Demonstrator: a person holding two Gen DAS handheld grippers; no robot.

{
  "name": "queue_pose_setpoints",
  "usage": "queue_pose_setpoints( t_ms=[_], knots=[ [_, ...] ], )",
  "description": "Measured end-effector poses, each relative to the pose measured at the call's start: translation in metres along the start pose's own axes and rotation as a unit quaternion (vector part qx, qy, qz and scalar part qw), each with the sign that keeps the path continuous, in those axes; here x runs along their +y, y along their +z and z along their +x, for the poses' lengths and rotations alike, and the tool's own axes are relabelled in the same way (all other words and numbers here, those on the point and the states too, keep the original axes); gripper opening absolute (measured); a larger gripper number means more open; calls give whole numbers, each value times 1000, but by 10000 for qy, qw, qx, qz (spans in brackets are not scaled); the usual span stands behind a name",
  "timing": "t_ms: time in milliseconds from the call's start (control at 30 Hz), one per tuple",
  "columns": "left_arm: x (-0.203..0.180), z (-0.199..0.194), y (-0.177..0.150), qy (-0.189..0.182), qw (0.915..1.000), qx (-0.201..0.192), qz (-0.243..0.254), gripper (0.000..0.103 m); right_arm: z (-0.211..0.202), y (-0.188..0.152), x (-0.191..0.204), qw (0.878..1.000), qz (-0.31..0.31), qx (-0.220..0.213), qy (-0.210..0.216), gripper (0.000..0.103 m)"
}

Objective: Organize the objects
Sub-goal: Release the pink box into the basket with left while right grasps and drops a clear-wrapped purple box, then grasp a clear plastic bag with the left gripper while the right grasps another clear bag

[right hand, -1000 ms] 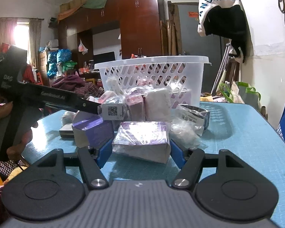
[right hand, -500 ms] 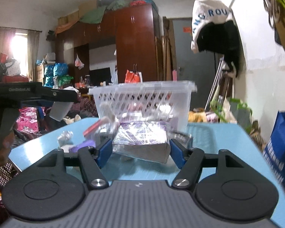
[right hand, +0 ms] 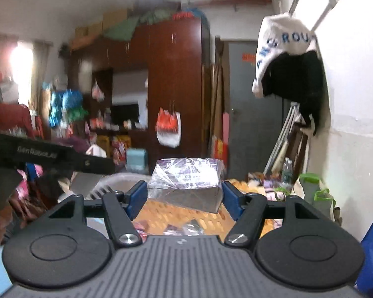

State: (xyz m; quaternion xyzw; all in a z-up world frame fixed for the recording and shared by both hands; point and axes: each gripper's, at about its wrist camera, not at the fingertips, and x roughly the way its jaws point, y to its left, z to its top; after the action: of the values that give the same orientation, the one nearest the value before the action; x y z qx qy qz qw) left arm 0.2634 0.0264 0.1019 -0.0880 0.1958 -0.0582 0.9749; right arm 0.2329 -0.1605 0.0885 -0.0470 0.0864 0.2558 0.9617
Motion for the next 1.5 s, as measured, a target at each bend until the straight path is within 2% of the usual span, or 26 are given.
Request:
queue_pose_setpoints(
  t_ms=[100, 233, 267, 300, 333, 367, 400, 433, 500, 567, 667, 733, 833, 900, 967, 1033, 1133, 1367, 1500],
  knots=[
    [-2, 17, 2, 29, 9999, 135, 83, 86, 20, -7, 3, 9996, -244, 136, 93, 68],
    [-2, 23, 0, 16, 9999, 104, 127, 87, 33, -14, -1, 9991, -295, 299, 49, 68],
    [-2, 21, -1, -18, 10000, 6, 91, 89, 33, -14, -2, 9993, -262, 260, 56, 68],
    [-1, 16, -3, -41, 9998, -181, 86, 96, 30, -15, -3, 9995, -243, 181, 96, 69],
    [-1, 10, -5, -6, 9993, -363, 94, 102, 27, -15, -4, 9996, -218, 109, 151, 73],
    [0, 2, -8, 87, 9982, -590, 93, 103, 22, -15, -4, 9996, -156, 65, 210, 80],
    [2, -8, -9, 145, 9970, -753, 101, 103, 15, -14, -5, 9997, -75, 64, 218, 96],
    [4, -17, -11, 183, 9966, -793, 101, 103, 7, -12, -6, 9999, 36, 28, 143, 103],
    [8, -42, -14, 92, 9956, -927, 8, 103, -19, -14, -9, 9990, 359, -234, 146, 103],
    [10, -64, -22, -71, 9970, -765, -133, 103, -43, -17, -16, 9964, 673, -430, 269, 103],
    [6, -110, -59, 178, 9956, -869, 313, 103, -68, -36, -21, 9932, 1127, -68, 279, 103],
    [16, -135, -90, 246, 9948, -918, 371, 103, -79, -61, -20, 9949, 928, 261, 313, 103],
    [43, -144, -126, -52, 9982, -582, -151, 103, -88, -100, -23, 9935, 933, 633, 187, 103],
    [59, -138, -138, -58, 9984, -392, -413, 103, -86, -117, -29, 9888, 1044, 1040, 225, 103],
    [64, -132, -145, 161, 9987, -297, -382, 103, -79, -127, -31, 9862, 1003, 1289, 285, 92],
    [64, -128, -148, 347, 9989, -240, -199, 103, -69, -127, -36, 9816, 1058, 1559, 294, 67],
    [66, -120, -149, 471, 9989, -37, -77, 101, -65, -124, -35, 9801, 1079, 1589, 500, 66],
    [77, -106, -160, 539, 9976, 443, 9, 97, -59, -124, -22, 9798, 792, 1766, 505, 66],
    [72, -90, -167, 673, 9944, 790, 184, 92, -60, -127, -21, 9784, 764, 1841, 550, 62]
  ],
)
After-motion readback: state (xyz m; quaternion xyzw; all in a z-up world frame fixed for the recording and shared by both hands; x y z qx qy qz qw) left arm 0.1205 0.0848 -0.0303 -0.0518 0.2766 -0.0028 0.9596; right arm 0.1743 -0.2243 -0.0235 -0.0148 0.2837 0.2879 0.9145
